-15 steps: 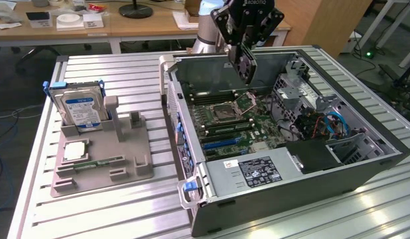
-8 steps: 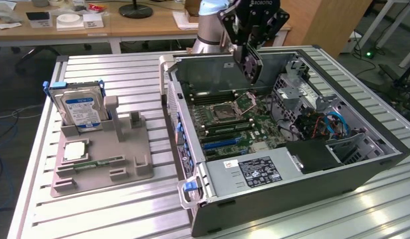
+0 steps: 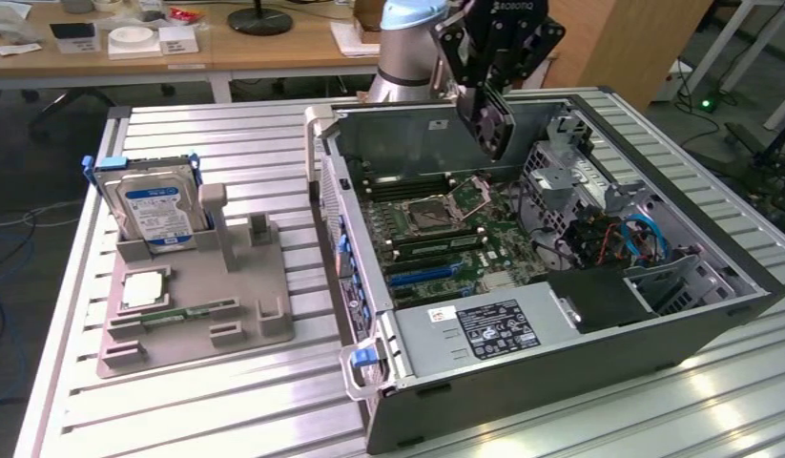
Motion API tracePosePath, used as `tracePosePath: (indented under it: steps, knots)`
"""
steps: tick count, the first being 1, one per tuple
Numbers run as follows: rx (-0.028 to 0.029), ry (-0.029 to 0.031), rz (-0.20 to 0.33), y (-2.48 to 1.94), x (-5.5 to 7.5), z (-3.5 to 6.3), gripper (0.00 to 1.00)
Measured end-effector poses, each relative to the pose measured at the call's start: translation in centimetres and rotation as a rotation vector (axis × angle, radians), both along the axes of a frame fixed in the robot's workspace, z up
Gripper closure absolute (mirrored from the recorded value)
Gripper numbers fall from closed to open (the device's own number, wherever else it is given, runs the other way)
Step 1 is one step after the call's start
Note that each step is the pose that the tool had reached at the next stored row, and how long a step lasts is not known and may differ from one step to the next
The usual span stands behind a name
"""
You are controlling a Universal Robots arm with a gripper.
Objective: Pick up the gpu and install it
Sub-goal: 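Pick up the gpu and move the gpu toward the slot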
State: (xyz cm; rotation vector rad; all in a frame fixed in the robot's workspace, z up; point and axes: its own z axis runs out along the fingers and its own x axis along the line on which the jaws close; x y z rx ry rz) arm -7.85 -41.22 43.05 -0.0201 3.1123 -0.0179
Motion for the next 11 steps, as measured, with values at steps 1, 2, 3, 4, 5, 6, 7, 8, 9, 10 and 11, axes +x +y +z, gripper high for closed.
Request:
tracePosePath:
  steps: [1, 2, 3, 4, 5, 6, 7, 8, 9, 10, 11]
  knots:
    - [0.0, 0.0, 0.001, 0.0, 0.2, 0.0, 0.73]
    - [-0.0001, 0.0, 0.001, 0.0, 0.3, -0.01, 0.73]
    - [0.0, 0.0, 0.001, 0.0, 0.5, -0.02, 0.73]
    - [-0.0001, 0.0001, 0.001, 0.0, 0.7, -0.03, 0.73]
    - [0.0, 0.0001, 0.001, 0.0, 0.8, -0.03, 0.73]
    - [0.0, 0.0, 0.001, 0.0, 1.0, -0.04, 0.73]
    - [-0.0001, 0.0, 0.001, 0.0, 1.2, -0.04, 0.73]
    - [-0.0001, 0.0, 0.001, 0.0, 1.4, -0.05, 0.73]
    - [-0.0001, 0.0001, 0.001, 0.0, 1.5, -0.05, 0.73]
    - [-0.0002, 0.0001, 0.001, -0.01, 1.6, -0.05, 0.73]
    - [-0.0001, 0.0, 0.001, -0.01, 1.7, -0.05, 0.73]
